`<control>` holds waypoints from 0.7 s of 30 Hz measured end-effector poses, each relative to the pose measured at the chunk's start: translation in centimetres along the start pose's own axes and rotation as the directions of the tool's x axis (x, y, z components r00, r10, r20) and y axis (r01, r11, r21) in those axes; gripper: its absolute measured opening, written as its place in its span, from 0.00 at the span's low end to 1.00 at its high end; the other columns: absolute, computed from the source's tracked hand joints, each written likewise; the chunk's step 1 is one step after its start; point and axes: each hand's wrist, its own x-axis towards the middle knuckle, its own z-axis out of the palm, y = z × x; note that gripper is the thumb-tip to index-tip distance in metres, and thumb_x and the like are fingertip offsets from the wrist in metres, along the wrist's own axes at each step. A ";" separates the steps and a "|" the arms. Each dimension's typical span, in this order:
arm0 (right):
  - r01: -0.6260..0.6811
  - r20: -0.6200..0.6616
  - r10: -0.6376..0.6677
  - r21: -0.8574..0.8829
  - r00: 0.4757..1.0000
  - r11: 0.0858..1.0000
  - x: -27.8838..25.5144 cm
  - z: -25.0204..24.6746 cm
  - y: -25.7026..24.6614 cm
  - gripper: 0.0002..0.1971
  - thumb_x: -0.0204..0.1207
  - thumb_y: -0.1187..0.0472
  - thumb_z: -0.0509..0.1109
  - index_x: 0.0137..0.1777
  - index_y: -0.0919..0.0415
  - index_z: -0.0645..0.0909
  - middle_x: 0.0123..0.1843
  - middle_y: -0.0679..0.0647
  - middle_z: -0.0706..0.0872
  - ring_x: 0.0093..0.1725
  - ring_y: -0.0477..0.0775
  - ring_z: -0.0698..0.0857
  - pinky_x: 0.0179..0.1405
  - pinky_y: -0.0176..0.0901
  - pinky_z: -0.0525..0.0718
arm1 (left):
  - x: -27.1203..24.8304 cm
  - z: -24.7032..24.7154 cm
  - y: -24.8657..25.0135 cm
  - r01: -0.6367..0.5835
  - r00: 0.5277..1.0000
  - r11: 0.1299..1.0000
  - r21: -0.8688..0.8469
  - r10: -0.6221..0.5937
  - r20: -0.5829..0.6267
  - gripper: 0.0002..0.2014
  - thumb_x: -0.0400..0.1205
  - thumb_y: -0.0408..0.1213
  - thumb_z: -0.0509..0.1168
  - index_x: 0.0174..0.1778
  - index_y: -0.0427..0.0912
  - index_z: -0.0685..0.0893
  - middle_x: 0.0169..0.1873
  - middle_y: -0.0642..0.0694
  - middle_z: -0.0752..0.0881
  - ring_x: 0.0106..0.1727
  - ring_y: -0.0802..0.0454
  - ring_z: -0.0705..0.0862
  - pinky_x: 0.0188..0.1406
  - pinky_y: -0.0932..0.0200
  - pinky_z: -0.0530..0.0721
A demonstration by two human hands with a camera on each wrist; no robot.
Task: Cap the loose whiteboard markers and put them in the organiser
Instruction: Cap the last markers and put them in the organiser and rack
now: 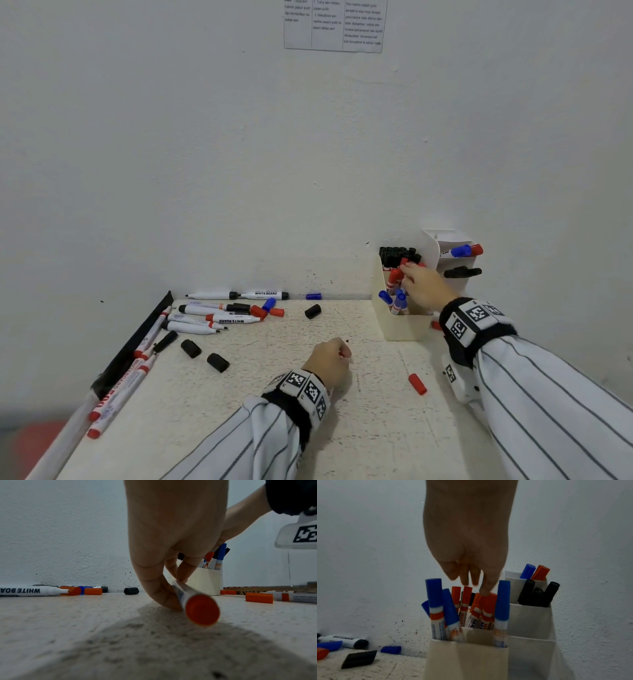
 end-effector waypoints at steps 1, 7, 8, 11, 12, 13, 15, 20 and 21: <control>0.030 -0.031 -0.029 0.028 0.999 0.999 -0.1 0.0 0.1 0.18 0.84 0.67 0.54 0.72 0.71 0.72 0.76 0.62 0.70 0.76 0.60 0.68 0.75 0.45 0.62 | -0.1 0.0 0.0 0.004 1.000 1.000 -0.006 -0.004 0.002 0.08 0.82 0.29 0.53 0.48 0.46 0.75 0.51 0.46 0.76 0.49 0.52 0.75 0.47 0.63 0.74; 0.179 -0.194 -0.104 0.424 0.976 0.888 -3.0 0.0 -0.9 0.07 0.78 0.70 0.63 0.44 0.62 0.81 0.43 0.63 0.86 0.36 0.49 0.84 0.33 0.29 0.81 | -0.5 -0.2 0.2 -0.001 0.999 0.999 0.032 0.000 0.033 0.09 0.80 0.27 0.60 0.49 0.46 0.73 0.51 0.46 0.74 0.49 0.51 0.75 0.45 0.63 0.73; 0.141 -0.084 -0.116 0.444 0.990 0.885 -3.6 0.0 -0.9 0.08 0.78 0.70 0.63 0.42 0.61 0.81 0.39 0.64 0.86 0.31 0.47 0.82 0.28 0.28 0.80 | -0.6 -0.2 0.2 0.002 0.999 0.999 0.038 -0.004 0.034 0.10 0.79 0.26 0.59 0.49 0.46 0.73 0.51 0.45 0.74 0.49 0.51 0.75 0.45 0.64 0.73; -0.038 0.336 -0.054 0.262 0.940 0.964 -5.1 1.0 -0.1 0.06 0.79 0.64 0.64 0.43 0.54 0.80 0.36 0.55 0.83 0.25 0.44 0.77 0.21 0.31 0.75 | -1.1 -0.2 0.0 0.020 0.999 0.999 0.029 -0.021 0.024 0.10 0.80 0.27 0.58 0.50 0.47 0.71 0.53 0.44 0.75 0.48 0.49 0.75 0.45 0.62 0.74; -0.082 0.440 0.011 0.143 0.898 0.986 -5.5 1.6 0.3 0.03 0.79 0.61 0.65 0.46 0.53 0.79 0.39 0.53 0.83 0.27 0.44 0.77 0.23 0.32 0.75 | -1.3 -0.3 0.0 0.034 0.999 0.999 0.023 -0.035 0.021 0.10 0.80 0.28 0.59 0.52 0.47 0.71 0.54 0.42 0.76 0.48 0.48 0.76 0.45 0.61 0.74; -0.119 0.495 0.083 0.040 0.865 0.992 -6.0 2.1 0.6 0.02 0.78 0.58 0.67 0.49 0.53 0.79 0.43 0.52 0.83 0.29 0.45 0.78 0.25 0.32 0.76 | -1.5 -0.3 0.0 0.046 0.999 0.999 0.017 -0.046 0.018 0.10 0.81 0.30 0.60 0.55 0.47 0.70 0.56 0.40 0.77 0.49 0.47 0.77 0.46 0.59 0.74; -0.191 0.514 0.217 -0.104 0.830 0.976 -7.0 3.3 1.2 0.13 0.73 0.54 0.72 0.55 0.53 0.78 0.47 0.50 0.82 0.33 0.46 0.79 0.28 0.34 0.78 | -1.7 -0.4 0.0 0.066 0.998 0.998 0.007 -0.066 0.000 0.13 0.83 0.32 0.59 0.63 0.44 0.69 0.59 0.36 0.79 0.51 0.44 0.78 0.47 0.57 0.75; -0.162 0.554 0.247 -0.198 0.795 0.967 -8.2 5.0 1.3 0.12 0.71 0.60 0.74 0.52 0.56 0.78 0.54 0.51 0.84 0.43 0.49 0.80 0.41 0.36 0.80 | -2.5 -0.7 -0.3 0.056 0.998 0.997 -0.058 -0.058 -0.028 0.15 0.82 0.35 0.60 0.65 0.44 0.70 0.58 0.38 0.80 0.47 0.49 0.78 0.46 0.60 0.75; -0.152 0.547 0.222 -0.170 0.807 0.974 -8.2 5.2 1.3 0.10 0.72 0.62 0.73 0.51 0.55 0.77 0.54 0.51 0.83 0.45 0.49 0.80 0.41 0.35 0.80 | -2.7 -0.7 -0.4 0.045 0.998 0.996 -0.074 -0.048 -0.031 0.14 0.81 0.36 0.62 0.63 0.45 0.71 0.56 0.40 0.81 0.47 0.50 0.79 0.46 0.61 0.76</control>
